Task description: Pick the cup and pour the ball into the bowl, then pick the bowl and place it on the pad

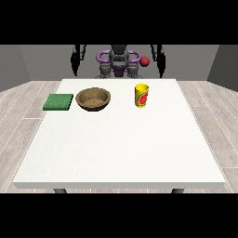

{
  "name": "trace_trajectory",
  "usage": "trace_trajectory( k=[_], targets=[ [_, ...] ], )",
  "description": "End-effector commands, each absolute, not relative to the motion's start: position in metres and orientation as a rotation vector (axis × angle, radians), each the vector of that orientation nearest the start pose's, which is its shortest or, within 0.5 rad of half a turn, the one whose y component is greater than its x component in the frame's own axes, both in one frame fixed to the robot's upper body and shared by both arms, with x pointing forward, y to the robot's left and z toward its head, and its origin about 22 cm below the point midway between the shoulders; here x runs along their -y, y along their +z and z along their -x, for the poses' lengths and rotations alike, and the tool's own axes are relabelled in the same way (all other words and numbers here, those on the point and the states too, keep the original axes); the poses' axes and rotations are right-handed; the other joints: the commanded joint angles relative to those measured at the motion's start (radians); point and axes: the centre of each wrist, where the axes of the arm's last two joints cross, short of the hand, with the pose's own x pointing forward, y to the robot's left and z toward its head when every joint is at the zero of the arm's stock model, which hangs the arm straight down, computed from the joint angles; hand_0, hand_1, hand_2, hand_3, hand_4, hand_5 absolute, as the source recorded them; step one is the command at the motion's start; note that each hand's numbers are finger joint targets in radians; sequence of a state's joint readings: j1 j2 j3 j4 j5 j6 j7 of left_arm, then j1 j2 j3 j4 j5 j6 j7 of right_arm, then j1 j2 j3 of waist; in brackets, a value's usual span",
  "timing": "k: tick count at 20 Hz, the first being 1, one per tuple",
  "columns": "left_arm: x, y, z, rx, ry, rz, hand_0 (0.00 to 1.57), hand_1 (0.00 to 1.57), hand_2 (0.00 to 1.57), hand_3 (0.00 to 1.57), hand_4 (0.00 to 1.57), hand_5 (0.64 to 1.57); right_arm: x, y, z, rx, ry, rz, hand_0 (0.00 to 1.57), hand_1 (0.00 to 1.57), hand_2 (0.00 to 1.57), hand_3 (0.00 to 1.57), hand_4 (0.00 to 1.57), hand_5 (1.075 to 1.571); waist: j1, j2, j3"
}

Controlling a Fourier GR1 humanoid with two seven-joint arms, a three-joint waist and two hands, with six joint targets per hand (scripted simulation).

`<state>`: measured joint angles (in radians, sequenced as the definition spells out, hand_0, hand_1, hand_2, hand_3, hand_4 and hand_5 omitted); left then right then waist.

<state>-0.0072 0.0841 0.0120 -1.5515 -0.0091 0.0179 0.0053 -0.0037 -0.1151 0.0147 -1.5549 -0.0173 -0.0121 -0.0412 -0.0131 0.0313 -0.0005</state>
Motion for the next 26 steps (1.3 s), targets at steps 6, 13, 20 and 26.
trace_trajectory(
  k=[6,13,20,26],
  targets=[
    [-0.258,0.035,-0.246,1.584,-0.063,-0.114,0.00,0.00,0.00,0.00,0.66,1.566,0.261,0.032,-0.244,1.598,0.105,0.096,0.00,0.00,0.00,0.00,0.87,1.533,-0.001,-0.284,-0.0019],
    [-0.222,0.070,-0.239,1.382,0.145,0.047,0.00,0.00,0.00,0.00,0.62,1.564,0.243,0.070,-0.220,1.351,-0.064,-0.056,0.00,0.00,0.00,0.00,0.86,1.531,-0.062,-0.434,0.0004],
    [-0.202,0.107,-0.274,1.665,0.106,-0.007,0.00,0.00,0.00,0.00,0.60,1.556,0.240,0.110,-0.227,1.631,-0.030,-0.042,0.00,0.00,0.00,0.00,0.76,1.551,-0.091,-0.131,0.0005],
    [-0.198,0.091,-0.292,1.858,0.062,-0.060,0.00,0.00,0.00,0.00,0.55,1.526,0.238,0.096,-0.245,1.801,-0.036,-0.073,0.00,0.00,0.00,0.09,0.71,1.545,-0.089,0.080,0.0006]
  ],
)
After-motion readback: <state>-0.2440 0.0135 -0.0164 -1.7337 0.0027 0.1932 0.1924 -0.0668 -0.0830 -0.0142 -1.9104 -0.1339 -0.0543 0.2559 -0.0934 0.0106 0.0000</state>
